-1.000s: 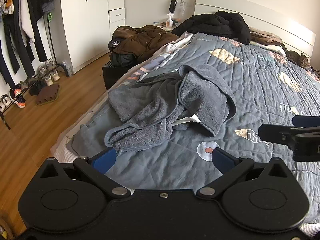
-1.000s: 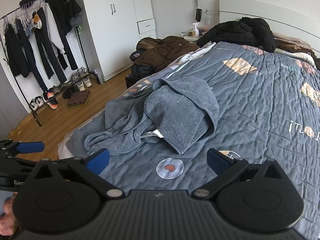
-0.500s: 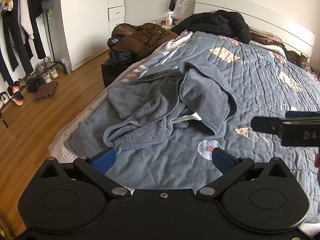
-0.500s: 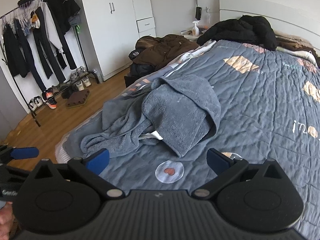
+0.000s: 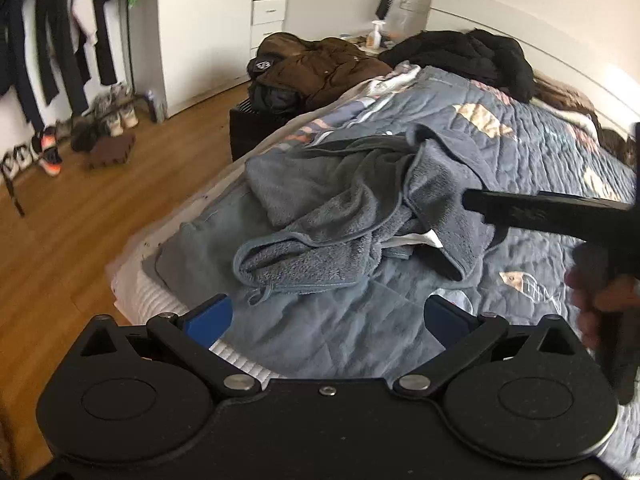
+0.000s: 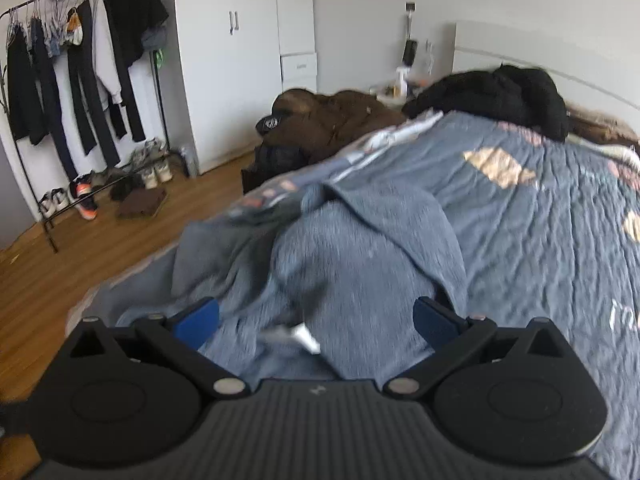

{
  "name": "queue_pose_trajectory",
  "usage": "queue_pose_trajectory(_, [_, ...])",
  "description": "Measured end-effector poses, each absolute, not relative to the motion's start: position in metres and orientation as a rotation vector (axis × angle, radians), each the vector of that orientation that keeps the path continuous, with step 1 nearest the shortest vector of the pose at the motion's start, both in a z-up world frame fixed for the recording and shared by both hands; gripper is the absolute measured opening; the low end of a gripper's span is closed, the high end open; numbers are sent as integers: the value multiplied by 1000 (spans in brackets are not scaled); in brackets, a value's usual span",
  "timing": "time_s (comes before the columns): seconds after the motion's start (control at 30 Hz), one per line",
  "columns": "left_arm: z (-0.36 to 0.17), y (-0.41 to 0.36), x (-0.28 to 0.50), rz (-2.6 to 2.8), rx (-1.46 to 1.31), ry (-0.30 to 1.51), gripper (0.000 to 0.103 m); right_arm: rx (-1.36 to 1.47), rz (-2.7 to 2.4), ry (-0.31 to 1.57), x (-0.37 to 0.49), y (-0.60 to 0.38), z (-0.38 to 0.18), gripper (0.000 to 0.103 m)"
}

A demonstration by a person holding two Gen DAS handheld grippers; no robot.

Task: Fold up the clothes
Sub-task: 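Reach the right gripper into the grey blanket and close on its edge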

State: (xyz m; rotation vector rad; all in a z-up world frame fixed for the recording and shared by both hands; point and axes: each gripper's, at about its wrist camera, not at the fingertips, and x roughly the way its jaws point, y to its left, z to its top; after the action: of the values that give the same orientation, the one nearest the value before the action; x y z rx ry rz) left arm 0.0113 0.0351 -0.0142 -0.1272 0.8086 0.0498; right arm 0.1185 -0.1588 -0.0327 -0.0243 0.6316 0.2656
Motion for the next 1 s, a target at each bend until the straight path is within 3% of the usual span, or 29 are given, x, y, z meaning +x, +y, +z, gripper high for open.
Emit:
queue_pose_trajectory(0.47, [-27, 57, 20, 78, -226, 842, 103, -113, 181, 606, 193, -109, -81, 99])
queue_pose_trajectory(0.53, [-28, 56, 20, 71, -222, 843, 103, -124, 156, 614, 200, -108, -85, 90])
queue_pose_trajectory(0.6, [-28, 54, 19, 72, -215, 844, 103, -116, 142, 639, 206, -108, -89, 67])
queue_pose_trajectory(0.63, [-28, 54, 19, 72, -212, 845, 103, -105, 139, 653, 208, -110, -90, 60])
queue_pose_trajectory(0.7, [-29, 52, 19, 73, -205, 846, 103, -62, 118, 666, 209, -117, -91, 35])
queue_pose_trajectory(0.8, [-29, 52, 19, 76, -206, 845, 103, 21, 103, 667, 204, -132, -86, 20])
queue_pose_trajectory(1.0, [-27, 47, 19, 77, -194, 845, 103, 128, 86, 654, 185, -171, -63, 15])
